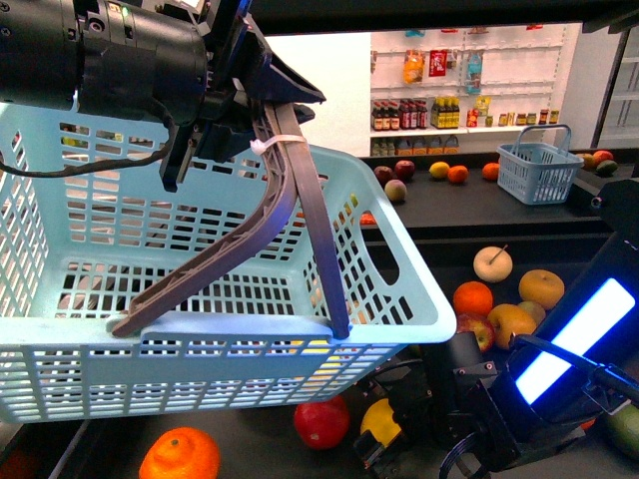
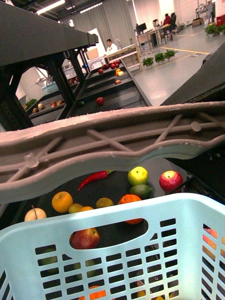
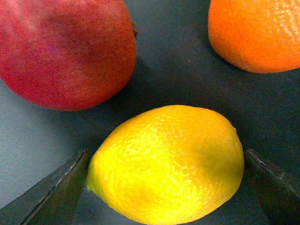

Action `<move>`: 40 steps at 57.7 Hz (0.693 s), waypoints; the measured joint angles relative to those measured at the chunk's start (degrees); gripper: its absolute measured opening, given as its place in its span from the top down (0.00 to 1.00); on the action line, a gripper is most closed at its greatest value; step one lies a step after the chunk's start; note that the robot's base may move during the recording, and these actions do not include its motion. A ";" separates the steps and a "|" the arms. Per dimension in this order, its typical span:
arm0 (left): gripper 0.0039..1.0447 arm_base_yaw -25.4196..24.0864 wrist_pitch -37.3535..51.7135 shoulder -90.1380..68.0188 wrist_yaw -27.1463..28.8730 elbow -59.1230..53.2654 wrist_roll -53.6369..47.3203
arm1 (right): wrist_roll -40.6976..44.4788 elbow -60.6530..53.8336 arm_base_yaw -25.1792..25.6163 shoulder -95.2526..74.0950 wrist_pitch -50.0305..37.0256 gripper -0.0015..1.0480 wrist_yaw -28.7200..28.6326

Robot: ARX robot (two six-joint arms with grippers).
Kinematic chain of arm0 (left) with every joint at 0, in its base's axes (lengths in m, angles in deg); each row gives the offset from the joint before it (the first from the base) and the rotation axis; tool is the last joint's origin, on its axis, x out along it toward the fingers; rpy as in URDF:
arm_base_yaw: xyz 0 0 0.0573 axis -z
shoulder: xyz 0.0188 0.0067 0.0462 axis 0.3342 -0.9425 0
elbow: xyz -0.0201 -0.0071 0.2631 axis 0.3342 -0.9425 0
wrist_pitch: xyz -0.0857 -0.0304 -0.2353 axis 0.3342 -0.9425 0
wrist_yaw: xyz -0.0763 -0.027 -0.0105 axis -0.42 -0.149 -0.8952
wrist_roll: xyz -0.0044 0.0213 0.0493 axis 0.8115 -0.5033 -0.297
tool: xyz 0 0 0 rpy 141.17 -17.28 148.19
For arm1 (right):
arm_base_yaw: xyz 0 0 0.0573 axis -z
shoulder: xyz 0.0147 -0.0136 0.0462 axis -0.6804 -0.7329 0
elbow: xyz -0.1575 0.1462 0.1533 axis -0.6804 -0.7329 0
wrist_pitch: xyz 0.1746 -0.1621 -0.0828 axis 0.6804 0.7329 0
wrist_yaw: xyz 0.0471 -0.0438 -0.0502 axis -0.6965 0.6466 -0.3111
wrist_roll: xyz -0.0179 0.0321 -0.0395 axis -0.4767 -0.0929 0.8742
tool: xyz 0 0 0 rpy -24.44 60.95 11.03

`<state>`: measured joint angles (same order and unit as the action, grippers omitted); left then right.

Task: Pick lemon from shelf

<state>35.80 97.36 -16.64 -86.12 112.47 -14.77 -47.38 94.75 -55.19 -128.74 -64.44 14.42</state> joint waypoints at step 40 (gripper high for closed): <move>0.89 0.02 0.00 0.00 0.02 0.00 0.20 | 5.33 2.05 0.83 -3.63 0.33 0.27 6.21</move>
<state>35.82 97.36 -16.64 -86.10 112.47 -14.58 -42.05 96.80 -54.36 -132.37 -64.12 20.62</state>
